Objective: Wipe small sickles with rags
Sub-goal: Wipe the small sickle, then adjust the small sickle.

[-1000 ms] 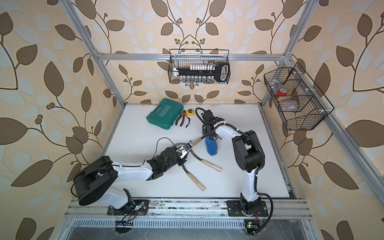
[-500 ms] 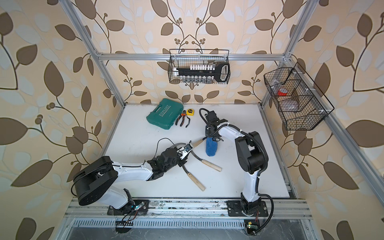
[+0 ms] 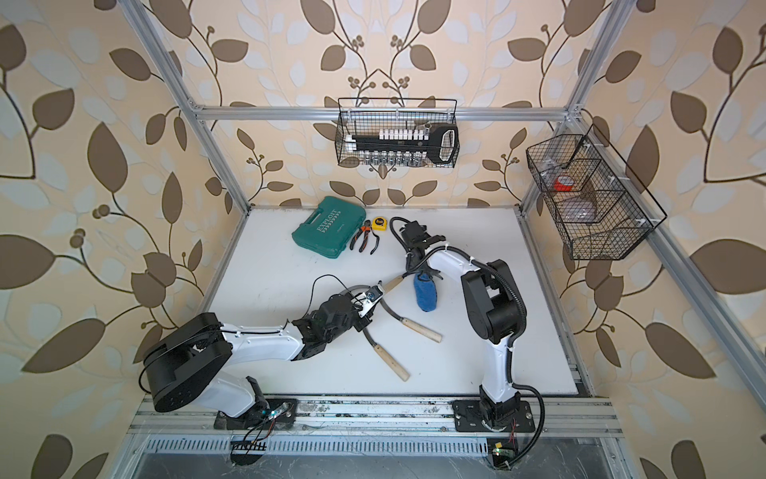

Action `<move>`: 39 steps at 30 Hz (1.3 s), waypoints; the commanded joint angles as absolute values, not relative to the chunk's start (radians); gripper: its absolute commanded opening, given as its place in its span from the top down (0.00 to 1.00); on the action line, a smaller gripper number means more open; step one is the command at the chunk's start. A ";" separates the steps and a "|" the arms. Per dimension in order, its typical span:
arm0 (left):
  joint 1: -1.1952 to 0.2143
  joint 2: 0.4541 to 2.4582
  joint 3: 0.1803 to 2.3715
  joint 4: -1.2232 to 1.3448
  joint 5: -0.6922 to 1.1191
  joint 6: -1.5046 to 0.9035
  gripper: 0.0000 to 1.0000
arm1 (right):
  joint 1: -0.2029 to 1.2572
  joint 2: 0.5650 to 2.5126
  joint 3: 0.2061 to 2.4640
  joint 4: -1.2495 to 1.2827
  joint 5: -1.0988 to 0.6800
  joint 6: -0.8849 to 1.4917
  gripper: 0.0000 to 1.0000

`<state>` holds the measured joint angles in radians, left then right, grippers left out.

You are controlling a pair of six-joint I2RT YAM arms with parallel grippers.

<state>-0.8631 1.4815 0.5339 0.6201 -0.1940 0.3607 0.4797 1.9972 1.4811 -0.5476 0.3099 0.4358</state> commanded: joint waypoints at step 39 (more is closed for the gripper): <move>-0.742 1.178 0.641 0.249 -0.131 -0.421 1.00 | 0.595 0.988 0.741 -0.366 0.231 0.609 0.99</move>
